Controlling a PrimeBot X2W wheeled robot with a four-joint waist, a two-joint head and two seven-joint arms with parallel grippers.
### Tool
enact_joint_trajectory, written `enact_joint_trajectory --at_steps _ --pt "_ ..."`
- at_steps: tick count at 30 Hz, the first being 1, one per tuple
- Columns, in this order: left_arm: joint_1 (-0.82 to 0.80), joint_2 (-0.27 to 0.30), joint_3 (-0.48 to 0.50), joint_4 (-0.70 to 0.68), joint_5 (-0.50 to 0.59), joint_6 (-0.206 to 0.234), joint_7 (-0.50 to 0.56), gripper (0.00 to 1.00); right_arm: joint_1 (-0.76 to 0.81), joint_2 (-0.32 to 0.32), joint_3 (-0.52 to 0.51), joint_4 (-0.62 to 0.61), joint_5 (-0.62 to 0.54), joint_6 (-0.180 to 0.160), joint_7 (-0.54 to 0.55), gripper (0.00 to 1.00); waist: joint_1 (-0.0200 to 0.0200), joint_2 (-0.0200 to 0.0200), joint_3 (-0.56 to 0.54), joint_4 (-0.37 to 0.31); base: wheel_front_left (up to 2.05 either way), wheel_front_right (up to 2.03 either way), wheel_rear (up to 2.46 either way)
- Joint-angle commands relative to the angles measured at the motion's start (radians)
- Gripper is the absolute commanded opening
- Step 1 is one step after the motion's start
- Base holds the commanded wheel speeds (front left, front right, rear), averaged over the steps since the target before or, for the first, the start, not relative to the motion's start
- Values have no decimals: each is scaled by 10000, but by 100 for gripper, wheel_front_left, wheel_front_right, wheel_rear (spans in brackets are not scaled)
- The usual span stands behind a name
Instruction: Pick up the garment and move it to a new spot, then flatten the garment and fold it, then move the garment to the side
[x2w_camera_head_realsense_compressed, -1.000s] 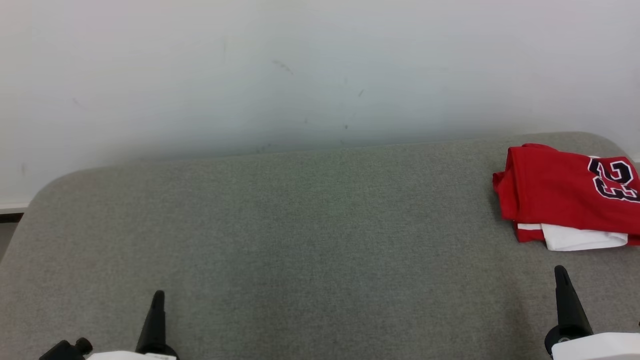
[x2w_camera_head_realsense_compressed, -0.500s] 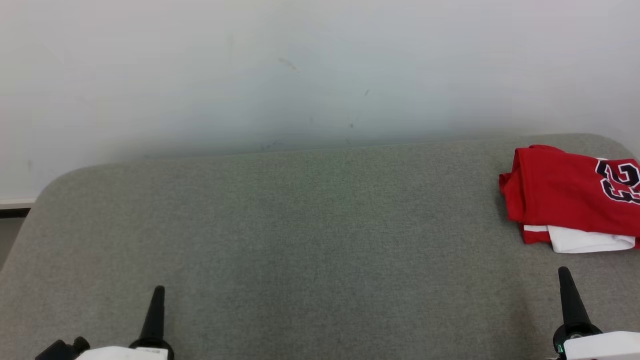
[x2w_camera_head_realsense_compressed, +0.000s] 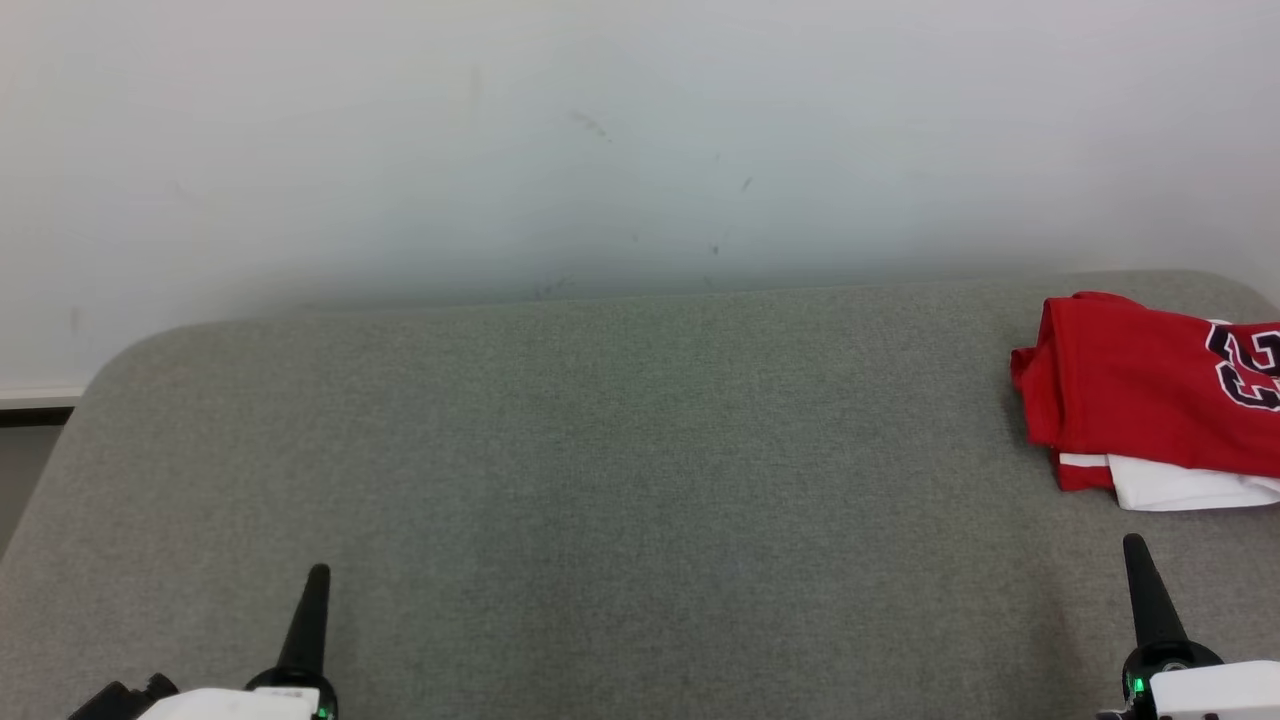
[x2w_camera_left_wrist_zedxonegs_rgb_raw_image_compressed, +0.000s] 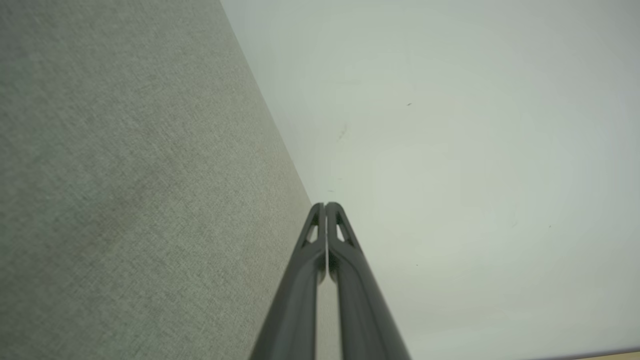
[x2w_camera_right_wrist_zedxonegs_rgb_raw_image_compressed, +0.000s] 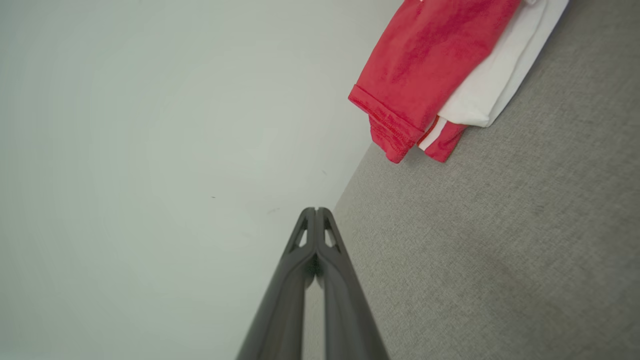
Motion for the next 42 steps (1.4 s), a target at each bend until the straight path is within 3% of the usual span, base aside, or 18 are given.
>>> enact_joint_trajectory --at_steps 1,42 --pt "-207 81 54 -41 -249 -46 66 0 -221 -24 -97 -23 239 -10 73 0 0 0 4 17 0 0 0" --pt "-475 101 201 61 -3389 -112 905 0 -270 110 -615 94 3060 -17 939 0 -1 0 84 439 0 0 0"
